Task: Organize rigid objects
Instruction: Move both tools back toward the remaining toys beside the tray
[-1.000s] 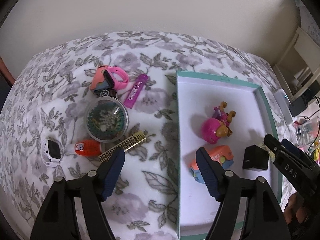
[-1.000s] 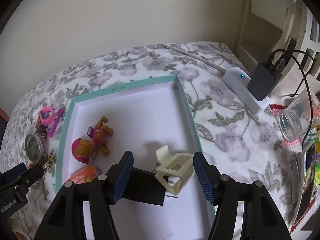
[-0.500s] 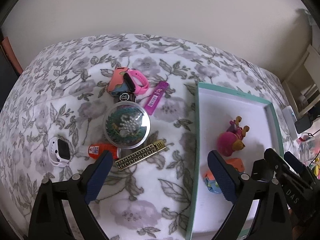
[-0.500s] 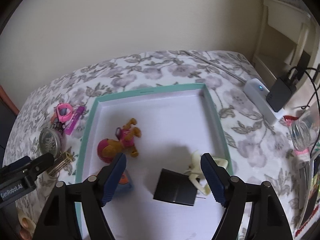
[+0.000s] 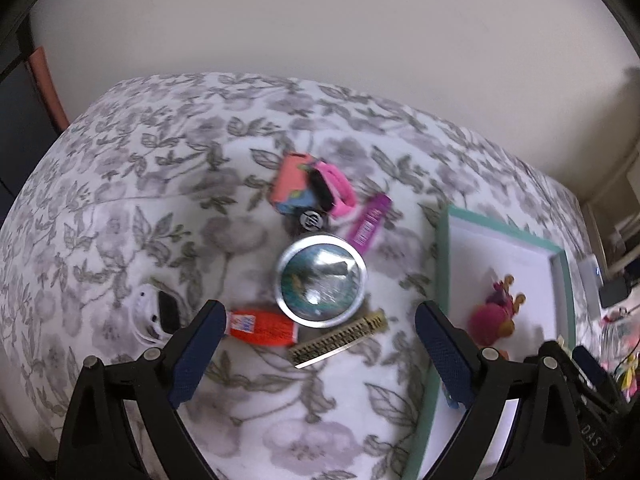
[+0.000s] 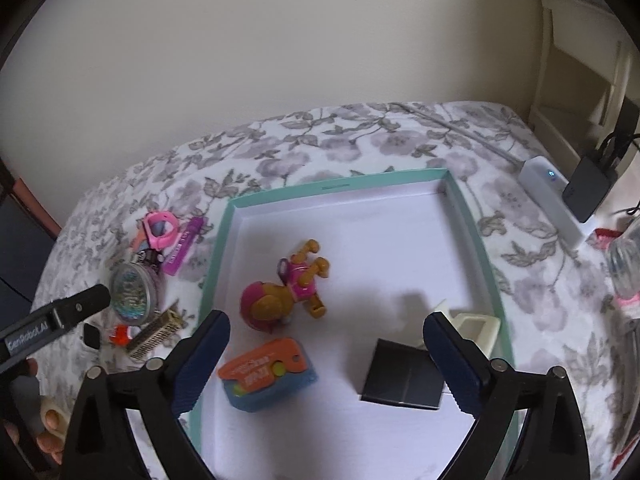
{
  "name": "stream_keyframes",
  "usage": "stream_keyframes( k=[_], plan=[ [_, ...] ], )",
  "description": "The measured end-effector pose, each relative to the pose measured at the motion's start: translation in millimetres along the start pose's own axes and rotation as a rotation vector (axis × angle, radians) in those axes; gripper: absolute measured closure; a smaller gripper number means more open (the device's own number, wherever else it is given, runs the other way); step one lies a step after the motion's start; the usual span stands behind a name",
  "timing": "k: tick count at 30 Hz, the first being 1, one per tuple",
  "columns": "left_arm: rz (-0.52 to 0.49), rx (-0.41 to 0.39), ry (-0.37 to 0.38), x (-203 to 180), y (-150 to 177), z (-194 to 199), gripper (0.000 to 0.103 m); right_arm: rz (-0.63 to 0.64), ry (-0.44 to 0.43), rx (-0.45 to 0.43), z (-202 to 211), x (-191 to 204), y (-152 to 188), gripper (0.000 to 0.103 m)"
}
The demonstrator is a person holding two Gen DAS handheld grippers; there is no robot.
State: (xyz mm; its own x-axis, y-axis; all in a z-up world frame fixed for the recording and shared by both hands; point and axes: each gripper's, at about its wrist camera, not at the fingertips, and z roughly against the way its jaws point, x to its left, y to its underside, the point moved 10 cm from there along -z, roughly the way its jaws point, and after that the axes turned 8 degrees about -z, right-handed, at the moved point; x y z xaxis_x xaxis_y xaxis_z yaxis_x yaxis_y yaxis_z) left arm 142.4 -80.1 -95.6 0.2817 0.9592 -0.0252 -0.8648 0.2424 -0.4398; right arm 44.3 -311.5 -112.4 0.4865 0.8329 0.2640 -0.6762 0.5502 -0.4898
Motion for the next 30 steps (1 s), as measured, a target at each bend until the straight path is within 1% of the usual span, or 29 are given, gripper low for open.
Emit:
stream_keyframes(
  k=[4,10,12,16,19,21,23,25,30],
  plan=[
    [0.028,-0.03,-0.006,12.5,-7.0,5.1,0.007,0.023,0.006,-0.005,0.7,6.8,1.0,0.004],
    [0.027,-0.076,0.001,20.3,-16.5,15.0,0.007,0.042,-0.016,-0.005,3.5,20.7,2.0,0.004],
    [0.033,-0.083,-0.016,23.8,-18.6,18.3,0.007,0.049,-0.026,-0.011,4.9,27.3,2.4,0.004],
    [0.041,-0.129,-0.036,30.6,-22.6,27.5,0.007,0.072,-0.06,-0.016,7.8,41.4,3.9,0.004],
    [0.069,-0.14,-0.014,37.9,-26.0,31.6,0.007,0.09,-0.069,-0.017,9.5,51.5,4.7,0.004],
    [0.089,-0.155,-0.006,46.5,-29.2,36.4,0.007,0.098,-0.08,-0.023,11.0,60.2,4.2,0.004],
    [0.111,-0.172,-0.018,59.5,-32.6,41.7,0.007,0.114,-0.096,-0.027,12.3,71.3,4.1,0.0],
    [0.141,-0.187,-0.033,74.6,-34.5,46.6,0.007,0.128,-0.104,-0.032,13.3,81.3,4.0,0.0],
    [0.235,-0.208,-0.044,110.9,-34.2,54.1,0.007,0.162,-0.124,-0.024,11.3,104.5,8.5,0.0]
  ],
)
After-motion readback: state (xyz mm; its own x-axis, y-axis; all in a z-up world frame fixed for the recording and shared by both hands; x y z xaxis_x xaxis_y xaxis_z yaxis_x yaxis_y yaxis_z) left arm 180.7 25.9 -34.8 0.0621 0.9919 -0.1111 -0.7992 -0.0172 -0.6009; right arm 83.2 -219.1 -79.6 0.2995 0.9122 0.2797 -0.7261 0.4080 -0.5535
